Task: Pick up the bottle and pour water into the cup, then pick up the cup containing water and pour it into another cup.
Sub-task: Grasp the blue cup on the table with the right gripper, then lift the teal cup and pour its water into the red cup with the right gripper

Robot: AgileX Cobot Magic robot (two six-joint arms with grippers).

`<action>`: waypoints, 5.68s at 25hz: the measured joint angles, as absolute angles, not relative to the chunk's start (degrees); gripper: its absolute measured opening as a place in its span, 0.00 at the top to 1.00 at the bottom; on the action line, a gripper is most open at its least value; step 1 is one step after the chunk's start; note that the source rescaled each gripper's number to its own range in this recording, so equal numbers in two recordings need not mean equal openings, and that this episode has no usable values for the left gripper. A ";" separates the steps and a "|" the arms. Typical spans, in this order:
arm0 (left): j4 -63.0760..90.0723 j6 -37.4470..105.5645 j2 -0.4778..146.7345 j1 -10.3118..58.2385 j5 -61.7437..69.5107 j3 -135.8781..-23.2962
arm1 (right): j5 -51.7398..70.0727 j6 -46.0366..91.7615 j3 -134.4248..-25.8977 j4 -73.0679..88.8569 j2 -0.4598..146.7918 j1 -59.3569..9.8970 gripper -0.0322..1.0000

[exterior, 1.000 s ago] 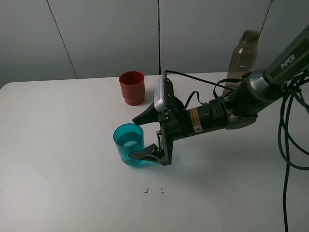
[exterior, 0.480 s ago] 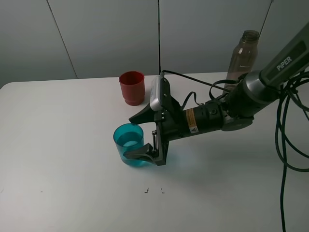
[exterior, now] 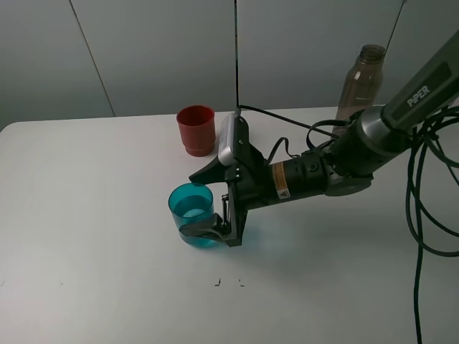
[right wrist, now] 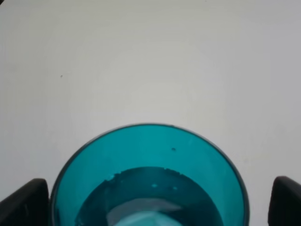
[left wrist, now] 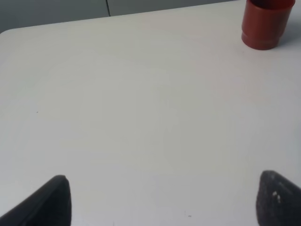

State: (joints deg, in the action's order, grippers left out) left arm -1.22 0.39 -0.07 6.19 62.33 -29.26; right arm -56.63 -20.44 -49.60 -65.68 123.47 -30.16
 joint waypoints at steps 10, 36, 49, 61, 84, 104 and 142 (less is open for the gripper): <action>-1.22 0.00 -0.07 6.19 62.33 -29.26 | -54.67 -20.44 -49.73 -64.10 123.56 -31.39 0.00; -1.22 0.00 -0.07 6.19 62.33 -29.26 | -52.00 -20.30 -51.38 -62.22 125.61 -33.25 0.00; -1.22 0.00 -0.07 6.19 62.33 -29.26 | -52.00 -20.35 -51.38 -62.13 125.61 -33.25 0.86; -1.22 0.00 -0.07 6.19 62.33 -29.26 | -46.90 -20.35 -51.38 -58.51 122.80 -33.25 0.86; -1.22 0.00 -0.07 6.19 62.33 -29.26 | -20.36 -31.87 -58.38 -43.95 111.54 -33.25 0.86; -1.22 0.00 -0.07 6.19 62.33 -29.26 | -4.33 -32.07 -71.09 -36.81 111.54 -33.25 0.86; -1.22 0.39 -0.07 6.19 62.33 -29.26 | 2.03 -22.29 -94.61 -31.96 127.78 -29.18 0.86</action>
